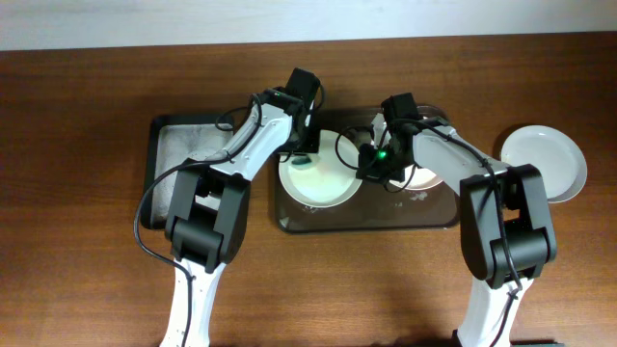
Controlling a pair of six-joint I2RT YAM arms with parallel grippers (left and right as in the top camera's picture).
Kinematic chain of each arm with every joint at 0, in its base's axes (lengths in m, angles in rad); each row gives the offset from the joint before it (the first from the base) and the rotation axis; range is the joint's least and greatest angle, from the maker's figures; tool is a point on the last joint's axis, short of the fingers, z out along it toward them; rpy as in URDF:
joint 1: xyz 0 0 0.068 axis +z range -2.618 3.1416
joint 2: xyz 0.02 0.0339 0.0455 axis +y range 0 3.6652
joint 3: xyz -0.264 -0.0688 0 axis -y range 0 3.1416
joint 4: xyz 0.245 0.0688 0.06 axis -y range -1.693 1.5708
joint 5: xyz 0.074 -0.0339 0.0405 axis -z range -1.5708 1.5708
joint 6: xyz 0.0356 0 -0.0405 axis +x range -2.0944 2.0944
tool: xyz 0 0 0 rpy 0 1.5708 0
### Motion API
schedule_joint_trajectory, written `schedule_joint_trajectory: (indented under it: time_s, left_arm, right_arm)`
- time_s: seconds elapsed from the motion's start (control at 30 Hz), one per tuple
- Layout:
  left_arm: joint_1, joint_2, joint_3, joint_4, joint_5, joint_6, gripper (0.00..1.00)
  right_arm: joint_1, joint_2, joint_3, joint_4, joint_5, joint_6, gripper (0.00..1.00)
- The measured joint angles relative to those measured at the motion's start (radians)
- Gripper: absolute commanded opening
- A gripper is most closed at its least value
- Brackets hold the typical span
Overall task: Clean dirty plates on tray and stack at the side
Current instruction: 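Scrub the plate's inner surface with the sponge in left gripper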
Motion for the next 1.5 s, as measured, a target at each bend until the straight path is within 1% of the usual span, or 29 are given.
schedule_joint_trajectory:
  time_s: [0.17,0.27,0.37,0.57,0.73,0.83,0.97,1.1,1.2,1.33,1.5]
  left_arm:
    - [0.010,-0.002,0.009,-0.115,0.025,0.028,0.01]
    - [0.021,-0.002,0.009,-0.182,0.087,0.076,0.01]
    - [0.037,-0.002,0.004,-0.203,0.172,0.140,0.01]
    - [0.048,0.007,-0.013,-0.163,0.347,0.238,0.01]
    - [0.048,0.016,-0.021,-0.102,0.420,0.260,0.01]
    - [0.045,0.018,-0.025,-0.059,0.438,0.263,0.01]
    - [0.035,0.018,-0.025,-0.025,0.398,0.230,0.01]
    - [0.005,0.007,-0.016,-0.023,0.256,0.103,0.01]
    - [0.002,0.003,-0.008,-0.017,0.160,0.042,0.01]
    - [0.000,-0.002,-0.007,-0.026,0.103,0.011,0.01]
    - [0.001,-0.003,0.003,-0.075,0.035,-0.007,0.01]
  right_arm:
    - [0.005,0.000,0.000,-0.008,-0.008,-0.003,0.04]
    - [0.005,0.000,0.000,-0.010,-0.008,-0.008,0.04]
    - [0.005,0.000,0.000,-0.012,-0.008,-0.009,0.04]
    - [0.005,0.000,0.000,-0.016,-0.007,-0.012,0.04]
    - [0.005,0.000,0.000,-0.016,-0.001,-0.011,0.04]
    - [0.005,0.000,0.000,-0.015,0.000,-0.011,0.04]
    - [0.005,0.000,0.000,-0.014,0.000,-0.011,0.04]
    - [0.005,0.000,0.000,-0.011,-0.001,-0.010,0.04]
    - [0.005,0.000,0.000,-0.011,-0.001,-0.010,0.04]
    - [0.006,0.000,0.000,-0.010,-0.001,-0.008,0.04]
    - [0.006,0.000,0.000,-0.010,-0.001,-0.008,0.04]
